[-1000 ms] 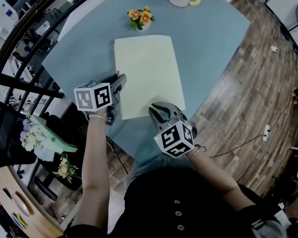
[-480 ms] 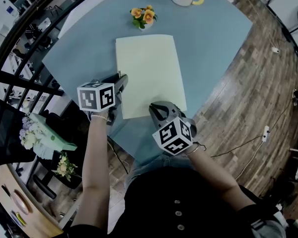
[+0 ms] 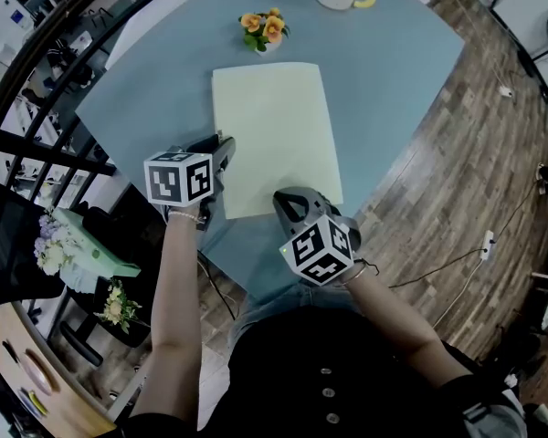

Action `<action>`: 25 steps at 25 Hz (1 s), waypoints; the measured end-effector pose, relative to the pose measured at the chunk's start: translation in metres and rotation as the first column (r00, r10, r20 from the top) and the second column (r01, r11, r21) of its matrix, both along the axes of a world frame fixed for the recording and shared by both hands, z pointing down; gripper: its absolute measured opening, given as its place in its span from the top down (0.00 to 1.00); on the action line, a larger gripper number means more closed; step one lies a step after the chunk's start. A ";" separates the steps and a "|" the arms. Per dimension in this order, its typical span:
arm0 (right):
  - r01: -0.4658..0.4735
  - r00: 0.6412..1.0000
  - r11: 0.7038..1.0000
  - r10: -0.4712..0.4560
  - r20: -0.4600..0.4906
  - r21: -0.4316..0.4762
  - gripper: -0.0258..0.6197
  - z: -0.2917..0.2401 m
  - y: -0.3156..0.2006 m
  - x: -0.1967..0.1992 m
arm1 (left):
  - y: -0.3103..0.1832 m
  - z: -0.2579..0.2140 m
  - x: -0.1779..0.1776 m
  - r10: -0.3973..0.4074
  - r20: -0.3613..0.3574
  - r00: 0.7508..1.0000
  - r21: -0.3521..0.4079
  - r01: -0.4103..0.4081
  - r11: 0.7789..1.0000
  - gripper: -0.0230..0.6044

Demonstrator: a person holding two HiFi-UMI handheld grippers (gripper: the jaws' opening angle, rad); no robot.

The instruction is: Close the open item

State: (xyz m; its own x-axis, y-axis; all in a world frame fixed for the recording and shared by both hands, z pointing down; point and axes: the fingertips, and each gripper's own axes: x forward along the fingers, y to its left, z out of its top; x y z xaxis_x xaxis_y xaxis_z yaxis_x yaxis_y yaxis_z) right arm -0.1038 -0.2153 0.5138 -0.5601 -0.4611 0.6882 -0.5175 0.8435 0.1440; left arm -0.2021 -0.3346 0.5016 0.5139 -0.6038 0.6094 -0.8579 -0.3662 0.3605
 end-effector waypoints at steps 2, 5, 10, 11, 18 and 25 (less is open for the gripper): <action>0.011 1.000 1.000 -0.011 -0.013 0.009 0.97 0.000 0.000 -0.001 | 0.000 0.000 0.000 -0.002 0.012 1.000 0.007 0.002 1.000 0.74; 0.027 0.999 0.999 -0.026 -0.033 0.033 0.97 0.001 0.001 -0.002 | 0.000 0.001 -0.001 -0.009 0.011 1.000 0.023 0.009 1.000 0.74; 0.033 0.999 0.999 -0.032 -0.039 0.031 0.97 0.001 0.001 -0.003 | 0.000 0.000 -0.002 -0.035 0.003 0.999 0.031 0.035 0.999 0.73; 0.032 0.999 0.999 -0.031 -0.039 0.030 0.97 0.001 0.001 -0.002 | 0.000 0.000 -0.002 -0.039 0.006 0.999 0.033 0.039 0.999 0.73; 0.016 1.000 1.000 -0.015 -0.020 0.018 0.97 0.000 0.001 -0.001 | 0.001 0.000 -0.002 -0.046 0.051 0.998 0.065 0.042 0.997 0.71; 0.015 1.000 1.000 -0.015 -0.022 0.010 0.97 0.001 0.000 -0.003 | -0.004 -0.006 0.001 -0.016 0.105 0.994 0.121 0.003 0.993 0.71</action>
State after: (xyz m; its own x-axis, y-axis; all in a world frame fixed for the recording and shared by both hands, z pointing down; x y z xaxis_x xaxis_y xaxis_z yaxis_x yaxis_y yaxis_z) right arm -0.1066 -0.2149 0.5150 -0.5522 -0.4598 0.6955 -0.5014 0.8496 0.1636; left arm -0.2012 -0.3390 0.4953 0.4445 -0.6803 0.5828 -0.8923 -0.3934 0.2214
